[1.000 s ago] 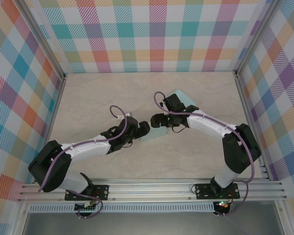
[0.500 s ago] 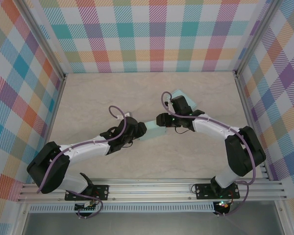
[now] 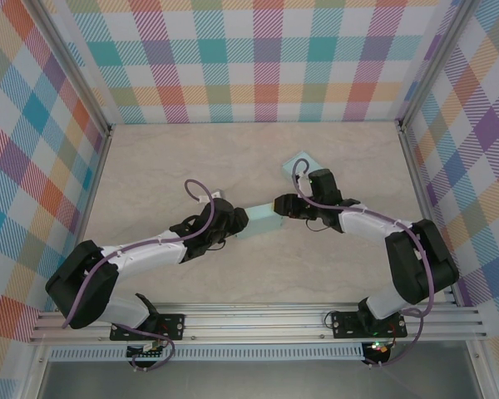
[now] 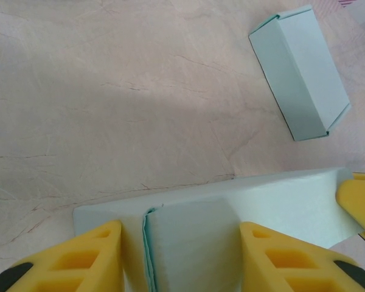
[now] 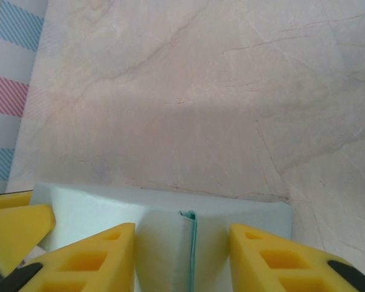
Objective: Fold the paper box
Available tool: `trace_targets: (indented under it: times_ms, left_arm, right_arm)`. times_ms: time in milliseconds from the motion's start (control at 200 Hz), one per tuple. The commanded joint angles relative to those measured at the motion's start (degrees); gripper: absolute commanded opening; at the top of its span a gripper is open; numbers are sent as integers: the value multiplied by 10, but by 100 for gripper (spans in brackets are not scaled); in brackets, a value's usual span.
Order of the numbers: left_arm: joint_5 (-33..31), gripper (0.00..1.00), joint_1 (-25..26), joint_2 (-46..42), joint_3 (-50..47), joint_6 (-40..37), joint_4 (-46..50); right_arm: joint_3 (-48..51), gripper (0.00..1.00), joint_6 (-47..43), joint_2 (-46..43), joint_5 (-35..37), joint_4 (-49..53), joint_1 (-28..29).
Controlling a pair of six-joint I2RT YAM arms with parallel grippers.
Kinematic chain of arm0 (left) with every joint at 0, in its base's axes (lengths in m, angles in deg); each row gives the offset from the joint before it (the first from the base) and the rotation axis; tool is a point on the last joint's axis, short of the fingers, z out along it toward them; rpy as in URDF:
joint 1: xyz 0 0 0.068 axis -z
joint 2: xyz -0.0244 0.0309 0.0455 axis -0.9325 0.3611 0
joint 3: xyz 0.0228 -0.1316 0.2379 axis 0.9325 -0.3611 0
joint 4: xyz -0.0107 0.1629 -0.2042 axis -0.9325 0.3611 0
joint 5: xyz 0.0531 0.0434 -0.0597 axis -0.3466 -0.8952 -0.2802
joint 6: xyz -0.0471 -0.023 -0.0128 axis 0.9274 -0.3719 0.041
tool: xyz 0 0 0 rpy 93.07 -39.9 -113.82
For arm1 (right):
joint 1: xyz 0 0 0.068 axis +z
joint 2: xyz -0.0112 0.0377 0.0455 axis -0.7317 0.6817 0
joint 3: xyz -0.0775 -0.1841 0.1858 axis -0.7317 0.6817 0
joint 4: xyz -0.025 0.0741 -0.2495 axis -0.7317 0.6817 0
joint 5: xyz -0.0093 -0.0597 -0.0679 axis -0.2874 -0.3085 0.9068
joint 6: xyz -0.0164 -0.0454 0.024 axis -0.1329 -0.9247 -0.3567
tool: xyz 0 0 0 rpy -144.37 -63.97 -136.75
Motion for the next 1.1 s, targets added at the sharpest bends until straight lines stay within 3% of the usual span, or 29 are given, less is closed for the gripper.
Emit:
trace_targets:
  times_ms: [0,265,535,660,1095]
  left_arm:
    - [-17,28,3,39,-46,-6,169]
    - [-17,24,3,36,-46,-2,167]
    - [-17,19,3,40,-43,-2,167]
    - [-16,19,3,39,-44,-1,166]
    - [-11,15,3,45,-45,3,160]
  right_arm:
    - [47,35,15,12,-14,31,-26]
    - [84,34,26,23,-77,-44,-54]
    - [83,37,-2,-4,-86,-19,-57]
    - [92,31,-6,-15,-89,-22,-64]
    - [115,25,-17,42,-121,-63,-67]
